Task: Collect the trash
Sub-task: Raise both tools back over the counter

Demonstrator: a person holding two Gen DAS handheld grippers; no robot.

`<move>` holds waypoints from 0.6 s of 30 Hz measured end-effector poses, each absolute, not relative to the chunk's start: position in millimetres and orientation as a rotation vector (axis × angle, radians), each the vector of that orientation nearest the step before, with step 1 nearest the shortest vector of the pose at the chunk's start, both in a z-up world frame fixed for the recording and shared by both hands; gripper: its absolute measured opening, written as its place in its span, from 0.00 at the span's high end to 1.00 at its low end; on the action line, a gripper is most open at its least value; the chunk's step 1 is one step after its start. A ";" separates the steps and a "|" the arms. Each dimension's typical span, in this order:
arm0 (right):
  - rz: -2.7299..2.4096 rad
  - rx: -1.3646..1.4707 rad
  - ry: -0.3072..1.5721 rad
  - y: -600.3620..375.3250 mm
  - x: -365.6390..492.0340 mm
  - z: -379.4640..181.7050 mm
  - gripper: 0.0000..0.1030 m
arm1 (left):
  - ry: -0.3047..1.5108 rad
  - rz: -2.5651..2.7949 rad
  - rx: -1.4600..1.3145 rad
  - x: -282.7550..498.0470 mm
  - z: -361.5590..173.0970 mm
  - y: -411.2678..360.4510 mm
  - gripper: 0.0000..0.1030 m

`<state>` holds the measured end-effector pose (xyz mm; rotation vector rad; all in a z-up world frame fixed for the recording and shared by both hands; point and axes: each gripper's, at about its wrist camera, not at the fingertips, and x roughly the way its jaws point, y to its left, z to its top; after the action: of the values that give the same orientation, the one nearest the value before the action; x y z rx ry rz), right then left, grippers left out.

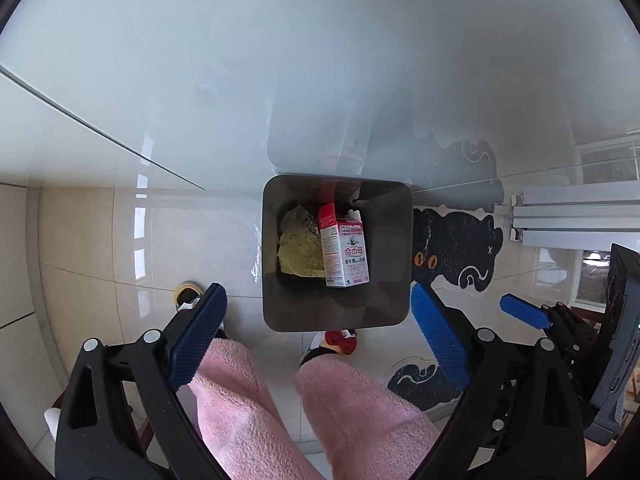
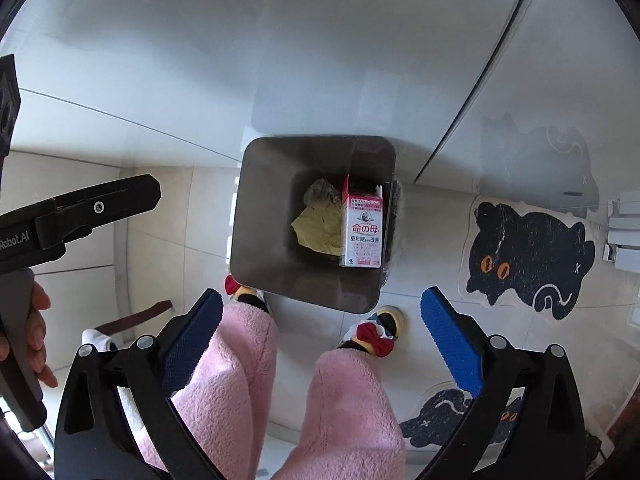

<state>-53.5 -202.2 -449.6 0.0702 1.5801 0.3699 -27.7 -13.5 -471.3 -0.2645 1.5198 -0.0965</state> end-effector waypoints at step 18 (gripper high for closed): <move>0.481 0.034 1.074 -229.3 -54.8 -184.0 0.03 | 1.021 -0.194 -0.235 -52.7 -190.7 15.4 0.08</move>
<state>-54.8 -229.3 -184.0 0.0342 1.0739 0.4814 -52.7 15.4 -190.7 -0.2353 1.0211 -0.1939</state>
